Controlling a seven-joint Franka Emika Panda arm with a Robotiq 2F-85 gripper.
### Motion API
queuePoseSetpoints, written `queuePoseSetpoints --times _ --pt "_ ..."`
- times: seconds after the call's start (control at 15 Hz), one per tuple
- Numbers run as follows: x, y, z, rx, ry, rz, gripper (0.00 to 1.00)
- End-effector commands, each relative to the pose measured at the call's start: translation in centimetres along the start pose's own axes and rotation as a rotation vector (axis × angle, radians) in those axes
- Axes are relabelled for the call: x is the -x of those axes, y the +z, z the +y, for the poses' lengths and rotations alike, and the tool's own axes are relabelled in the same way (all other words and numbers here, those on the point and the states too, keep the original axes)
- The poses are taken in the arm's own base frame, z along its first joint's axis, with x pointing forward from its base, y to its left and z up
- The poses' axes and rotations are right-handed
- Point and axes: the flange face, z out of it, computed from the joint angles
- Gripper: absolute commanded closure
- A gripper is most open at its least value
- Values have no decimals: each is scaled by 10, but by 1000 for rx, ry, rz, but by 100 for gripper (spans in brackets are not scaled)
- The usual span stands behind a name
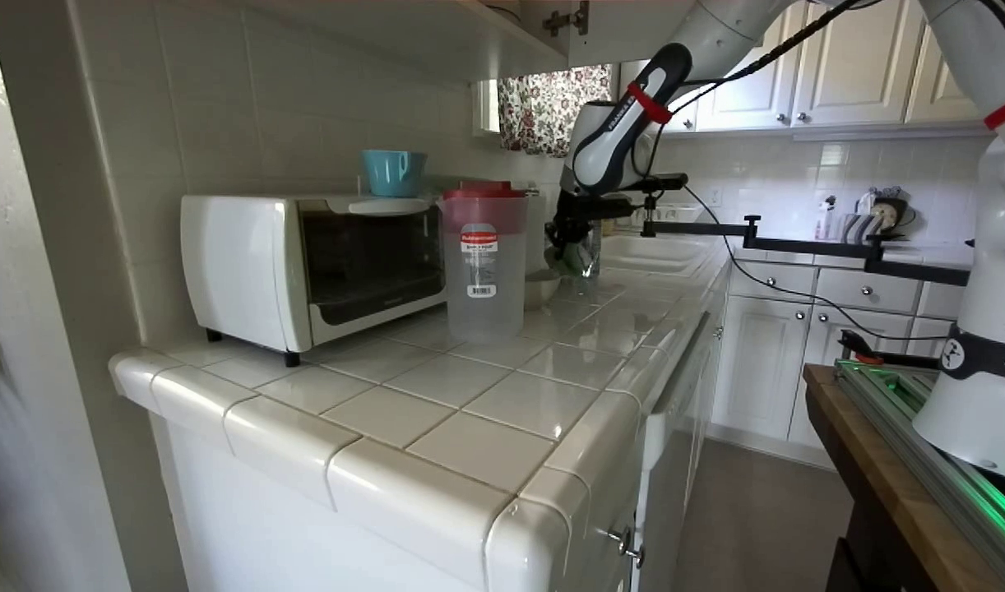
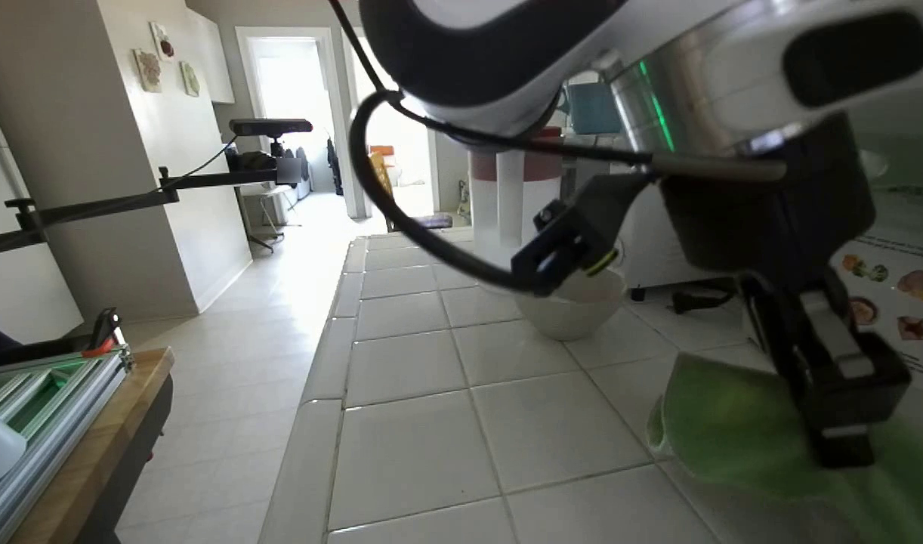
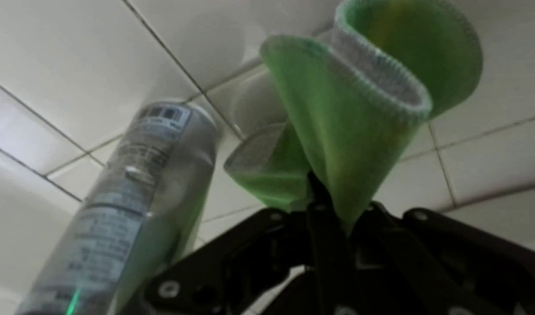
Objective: Use the green towel to wipe around the oven knobs
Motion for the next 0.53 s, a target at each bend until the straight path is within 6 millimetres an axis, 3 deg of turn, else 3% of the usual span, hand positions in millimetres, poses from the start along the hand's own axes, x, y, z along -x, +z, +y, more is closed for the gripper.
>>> queuePoseSetpoints --times 0.0,0.2,0.47 --pt "-4 -52 0 -43 14 45 99" --pt "-9 -100 -3 -73 23 85 99" --pt "10 -144 2 -81 47 16 99"
